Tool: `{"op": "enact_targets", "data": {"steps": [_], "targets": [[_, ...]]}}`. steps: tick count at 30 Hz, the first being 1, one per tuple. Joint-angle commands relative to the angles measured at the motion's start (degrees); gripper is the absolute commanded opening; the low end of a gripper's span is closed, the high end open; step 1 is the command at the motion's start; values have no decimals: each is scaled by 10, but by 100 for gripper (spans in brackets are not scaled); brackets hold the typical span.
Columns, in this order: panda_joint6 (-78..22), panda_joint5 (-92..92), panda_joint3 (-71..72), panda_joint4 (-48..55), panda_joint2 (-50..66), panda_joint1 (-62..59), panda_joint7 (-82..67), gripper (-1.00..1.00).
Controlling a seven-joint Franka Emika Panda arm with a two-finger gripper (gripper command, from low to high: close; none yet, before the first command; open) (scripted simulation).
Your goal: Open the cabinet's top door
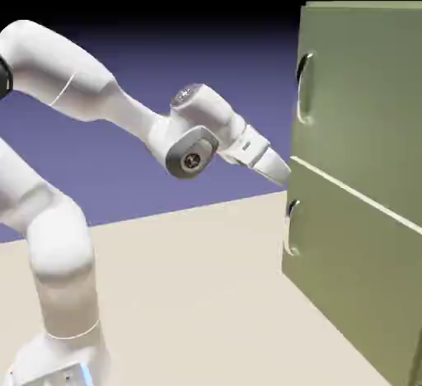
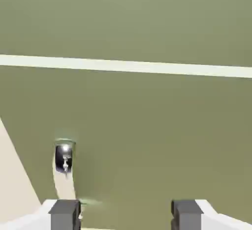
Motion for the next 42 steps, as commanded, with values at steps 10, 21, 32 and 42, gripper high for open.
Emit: {"op": "enact_targets", "data": {"steps": [10,21,32,42], "targets": [[-7,249,76,46,-19,-71,-196,0],[-15,523,160,96,-39,-149,-411,0],[-22,798,243,146,-59,-227,-627,0],[-30,1047,319,192,-78,-298,-823,0]]}}
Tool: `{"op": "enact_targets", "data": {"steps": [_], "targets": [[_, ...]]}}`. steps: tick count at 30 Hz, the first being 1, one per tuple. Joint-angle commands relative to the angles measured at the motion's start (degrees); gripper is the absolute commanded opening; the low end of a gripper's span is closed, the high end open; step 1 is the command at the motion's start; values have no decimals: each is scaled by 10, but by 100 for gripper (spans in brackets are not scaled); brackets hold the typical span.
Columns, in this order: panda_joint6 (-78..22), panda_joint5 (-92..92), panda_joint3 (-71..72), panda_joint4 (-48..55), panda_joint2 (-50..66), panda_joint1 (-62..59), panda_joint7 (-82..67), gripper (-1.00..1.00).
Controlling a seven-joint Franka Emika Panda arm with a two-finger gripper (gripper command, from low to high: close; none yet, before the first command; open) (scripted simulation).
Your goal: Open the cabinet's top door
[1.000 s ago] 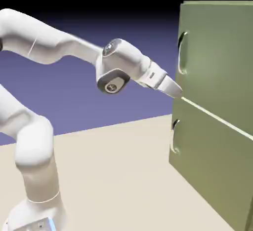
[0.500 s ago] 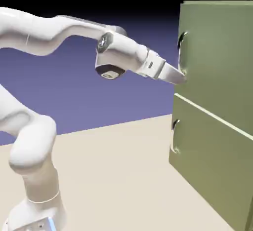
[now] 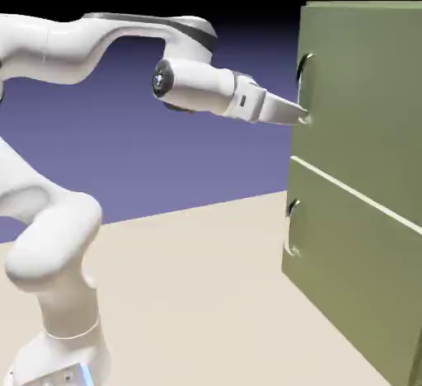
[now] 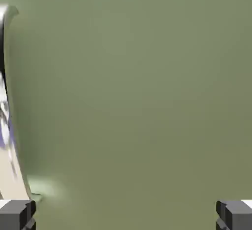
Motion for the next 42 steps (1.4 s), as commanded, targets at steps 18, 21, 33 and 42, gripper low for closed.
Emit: {"op": "enact_targets", "data": {"steps": [18,21,33,42], "targets": [[-13,449,137,82,-33,-128,-353,0],[-15,524,160,96,-39,-149,-412,0],[-33,546,205,157,27,-214,-459,-100],[-44,546,45,101,62,-27,-555,-100]]}}
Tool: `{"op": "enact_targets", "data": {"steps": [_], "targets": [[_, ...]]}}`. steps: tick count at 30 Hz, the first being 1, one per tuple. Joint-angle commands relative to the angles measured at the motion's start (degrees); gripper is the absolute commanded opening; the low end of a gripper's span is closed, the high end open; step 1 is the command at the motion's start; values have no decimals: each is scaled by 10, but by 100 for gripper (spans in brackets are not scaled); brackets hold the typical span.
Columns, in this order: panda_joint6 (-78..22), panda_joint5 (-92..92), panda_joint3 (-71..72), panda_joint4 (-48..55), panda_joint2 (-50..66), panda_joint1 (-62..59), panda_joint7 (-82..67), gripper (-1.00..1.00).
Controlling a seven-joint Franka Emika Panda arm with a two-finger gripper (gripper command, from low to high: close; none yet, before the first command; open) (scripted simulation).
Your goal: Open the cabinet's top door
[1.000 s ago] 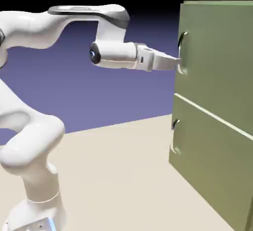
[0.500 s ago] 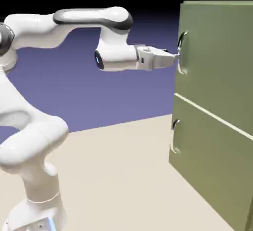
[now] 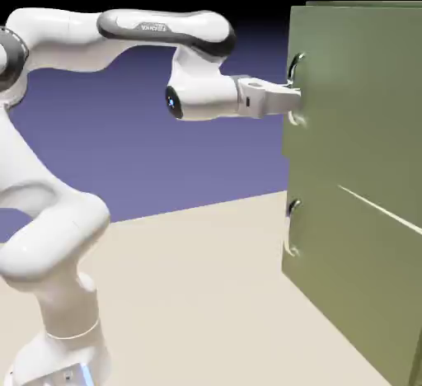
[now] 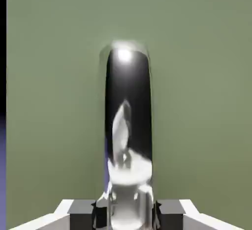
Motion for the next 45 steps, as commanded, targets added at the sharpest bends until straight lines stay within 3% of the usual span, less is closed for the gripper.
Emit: {"op": "enact_targets", "data": {"steps": [1,6,27,36,45], "targets": [[0,0,-18,-5,2,21,-9,-100],[-5,-34,-110,-40,-5,125,-19,-100],[-2,-541,-453,-259,-251,485,271,-100],[-47,-765,-509,-323,-347,486,440,-100],[-234,-986,-605,-358,-433,385,571,-100]]}}
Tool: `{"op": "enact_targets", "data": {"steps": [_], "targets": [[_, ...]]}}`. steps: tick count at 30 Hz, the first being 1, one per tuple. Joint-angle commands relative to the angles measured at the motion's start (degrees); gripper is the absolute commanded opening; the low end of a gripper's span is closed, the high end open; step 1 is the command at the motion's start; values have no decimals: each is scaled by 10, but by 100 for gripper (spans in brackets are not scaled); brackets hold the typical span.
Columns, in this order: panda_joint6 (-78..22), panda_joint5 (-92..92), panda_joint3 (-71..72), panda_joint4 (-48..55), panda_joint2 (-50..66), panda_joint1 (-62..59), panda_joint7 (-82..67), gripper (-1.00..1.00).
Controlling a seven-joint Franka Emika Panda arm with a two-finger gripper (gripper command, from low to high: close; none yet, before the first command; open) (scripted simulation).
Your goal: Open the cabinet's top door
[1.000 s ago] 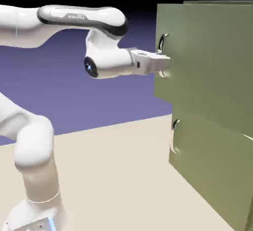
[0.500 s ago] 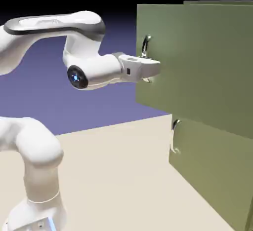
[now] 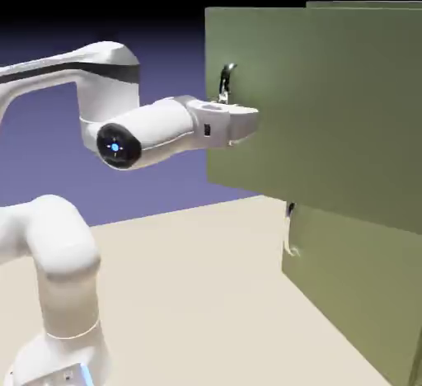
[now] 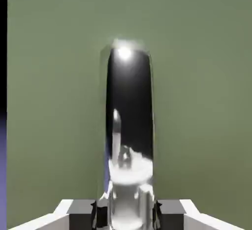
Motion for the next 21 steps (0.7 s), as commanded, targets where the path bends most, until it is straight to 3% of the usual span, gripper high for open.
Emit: {"op": "enact_targets", "data": {"steps": [1,11,21], "targets": [[-25,-22,-16,1,-6,-11,8,-100],[-274,-211,-202,79,-6,-55,40,-100],[-511,-343,-375,269,36,50,53,-100]]}}
